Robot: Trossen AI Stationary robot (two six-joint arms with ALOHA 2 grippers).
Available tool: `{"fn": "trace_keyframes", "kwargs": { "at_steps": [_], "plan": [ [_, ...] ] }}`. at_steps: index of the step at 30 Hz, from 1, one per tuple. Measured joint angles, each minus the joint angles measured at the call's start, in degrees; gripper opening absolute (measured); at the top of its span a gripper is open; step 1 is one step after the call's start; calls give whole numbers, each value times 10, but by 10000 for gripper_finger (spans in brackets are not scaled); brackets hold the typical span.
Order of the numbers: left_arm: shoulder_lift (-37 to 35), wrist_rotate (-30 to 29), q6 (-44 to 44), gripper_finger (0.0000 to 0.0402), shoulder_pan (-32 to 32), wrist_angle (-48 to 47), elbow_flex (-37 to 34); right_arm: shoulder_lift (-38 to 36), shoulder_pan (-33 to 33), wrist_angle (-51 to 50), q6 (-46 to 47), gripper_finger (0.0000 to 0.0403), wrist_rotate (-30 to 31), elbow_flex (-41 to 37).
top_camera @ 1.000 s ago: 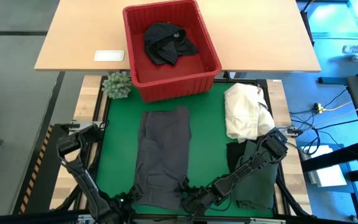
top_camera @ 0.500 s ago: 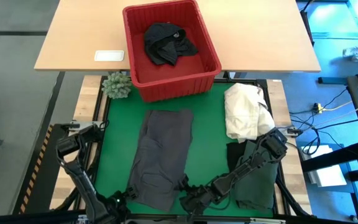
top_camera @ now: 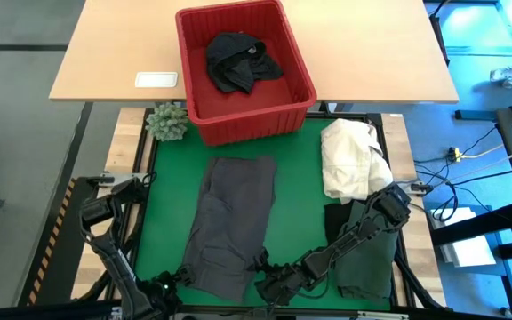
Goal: Fold laundry
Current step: Fold the gray pants
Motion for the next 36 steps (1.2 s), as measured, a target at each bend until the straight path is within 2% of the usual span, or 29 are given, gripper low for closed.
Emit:
{"fn": "trace_keyframes", "kwargs": {
  "at_steps": [5,10,14,20,25,30,36],
  "plan": [
    [10,-37,20,306,-1,21,-5,0,0,2,0,275,0,0],
    [15,-145,17,306,4,69,-6,0,0,24,-3,275,0,0],
    [17,-194,13,306,4,103,-6,-1,0,34,-3,275,0,0],
    [17,-209,-8,302,5,120,-6,-1,0,34,-4,275,0,0],
    [16,-212,-33,268,2,118,-6,-1,0,33,-7,269,-7,0],
    [15,-212,-60,211,-2,116,-6,-1,0,27,-21,212,-37,0],
    [15,-211,-86,146,-6,116,-5,-1,1,25,-22,94,-61,0]
  ]
}}
